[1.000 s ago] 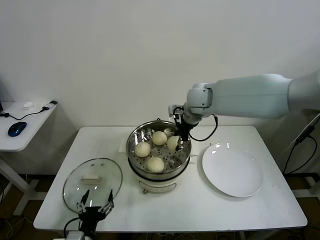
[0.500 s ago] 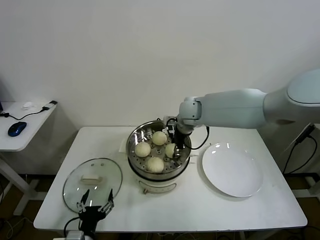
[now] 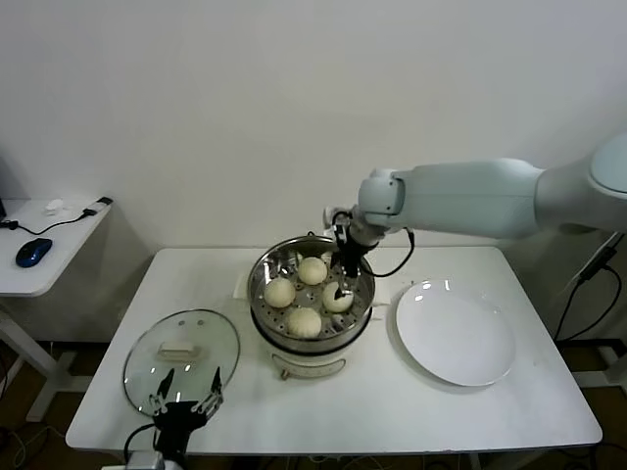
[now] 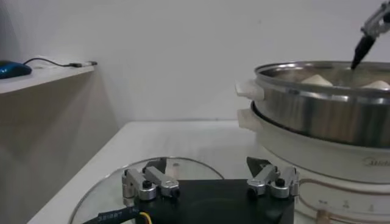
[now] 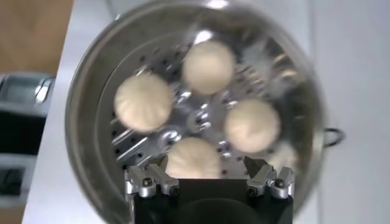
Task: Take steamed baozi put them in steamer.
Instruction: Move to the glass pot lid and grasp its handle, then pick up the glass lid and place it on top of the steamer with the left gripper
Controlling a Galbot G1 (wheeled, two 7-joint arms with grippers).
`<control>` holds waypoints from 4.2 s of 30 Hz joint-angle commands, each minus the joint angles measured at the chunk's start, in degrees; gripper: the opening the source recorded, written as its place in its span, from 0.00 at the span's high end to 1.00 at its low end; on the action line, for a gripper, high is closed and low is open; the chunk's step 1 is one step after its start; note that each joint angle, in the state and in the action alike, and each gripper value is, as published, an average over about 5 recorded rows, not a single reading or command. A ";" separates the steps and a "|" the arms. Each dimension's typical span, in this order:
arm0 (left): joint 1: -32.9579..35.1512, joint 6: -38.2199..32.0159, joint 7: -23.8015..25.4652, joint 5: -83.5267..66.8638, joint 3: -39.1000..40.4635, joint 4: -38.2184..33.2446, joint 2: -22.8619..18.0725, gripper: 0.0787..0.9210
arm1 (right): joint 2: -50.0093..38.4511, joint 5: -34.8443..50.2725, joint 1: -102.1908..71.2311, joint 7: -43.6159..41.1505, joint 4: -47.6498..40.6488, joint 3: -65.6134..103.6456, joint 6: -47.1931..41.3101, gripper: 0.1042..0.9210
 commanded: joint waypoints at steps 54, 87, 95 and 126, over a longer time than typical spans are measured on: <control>-9.96 -15.57 -21.26 74.68 -3.94 30.37 12.34 0.12 | 5.86 -47.75 -132.97 36.53 17.44 139.10 31.95 0.12; -22.09 -9.72 -21.37 79.51 -3.54 37.28 10.00 0.12 | 6.59 -49.22 -133.08 36.08 17.17 139.48 32.98 0.12; -22.91 -9.63 -22.05 81.22 -2.73 40.03 9.74 0.12 | 6.68 -49.84 -132.85 35.76 16.48 139.44 33.12 0.12; -20.47 -11.10 -17.94 75.95 -3.60 31.45 11.92 0.94 | 6.87 -50.34 -133.88 35.45 19.40 139.20 32.76 0.12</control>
